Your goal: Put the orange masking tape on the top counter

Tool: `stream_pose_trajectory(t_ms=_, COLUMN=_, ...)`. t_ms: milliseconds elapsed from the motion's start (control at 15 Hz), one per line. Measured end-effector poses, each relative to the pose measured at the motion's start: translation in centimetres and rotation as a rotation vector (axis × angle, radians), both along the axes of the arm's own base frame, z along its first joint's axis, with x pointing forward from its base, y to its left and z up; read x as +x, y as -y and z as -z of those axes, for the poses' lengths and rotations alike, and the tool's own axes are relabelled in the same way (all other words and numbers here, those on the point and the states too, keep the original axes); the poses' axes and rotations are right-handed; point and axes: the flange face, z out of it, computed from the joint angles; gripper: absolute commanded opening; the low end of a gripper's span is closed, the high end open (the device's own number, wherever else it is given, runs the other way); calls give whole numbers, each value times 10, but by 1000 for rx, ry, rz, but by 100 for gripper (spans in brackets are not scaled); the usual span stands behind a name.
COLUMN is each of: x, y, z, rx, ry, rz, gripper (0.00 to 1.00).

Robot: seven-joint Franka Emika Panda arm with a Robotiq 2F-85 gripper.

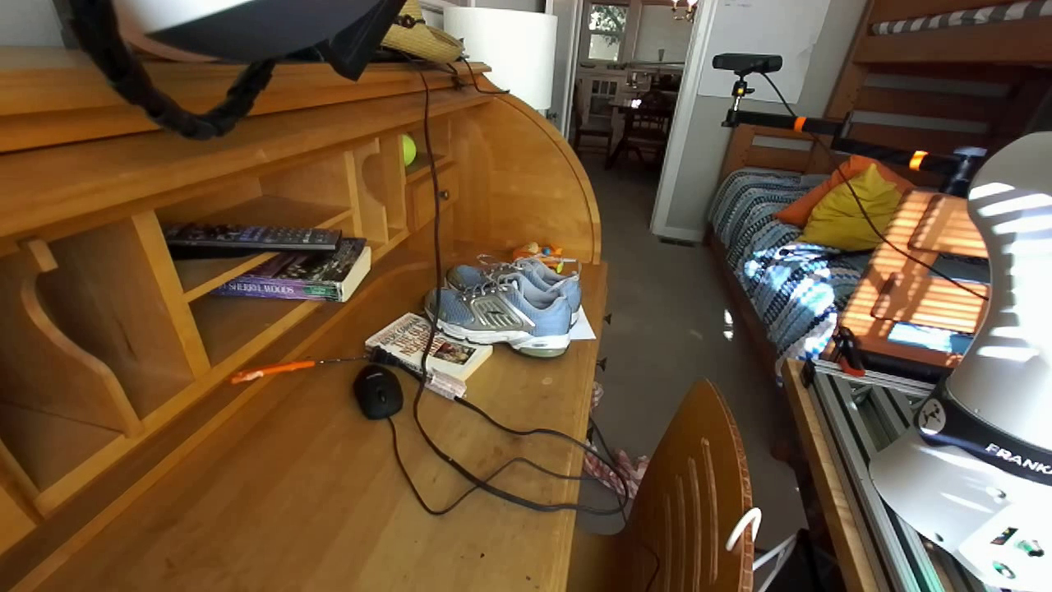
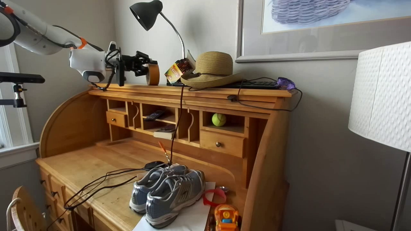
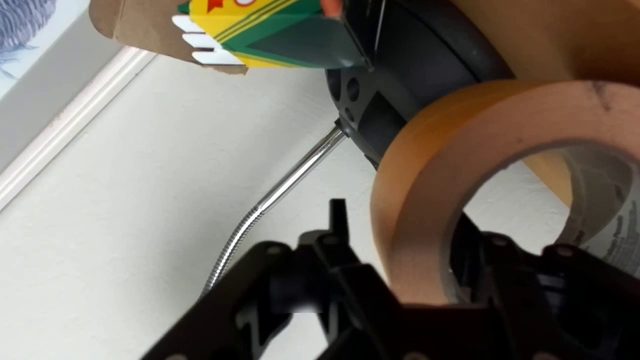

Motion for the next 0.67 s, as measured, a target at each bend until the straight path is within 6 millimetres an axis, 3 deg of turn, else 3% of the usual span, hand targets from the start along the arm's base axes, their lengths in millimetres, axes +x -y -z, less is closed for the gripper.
stream_pose_trajectory(t_ms=133, x=1, y=0, z=-3, rx=1, ry=2, rz=2, gripper=96)
stream_pose_trajectory(t_ms=200, x=1, y=-1, z=-4, rx=0, ry=2, rz=3, gripper=99)
stream_pose_trajectory(t_ms=667, x=-6, y=-12, z=-11, rx=49, ry=-12, rz=-9, gripper=100)
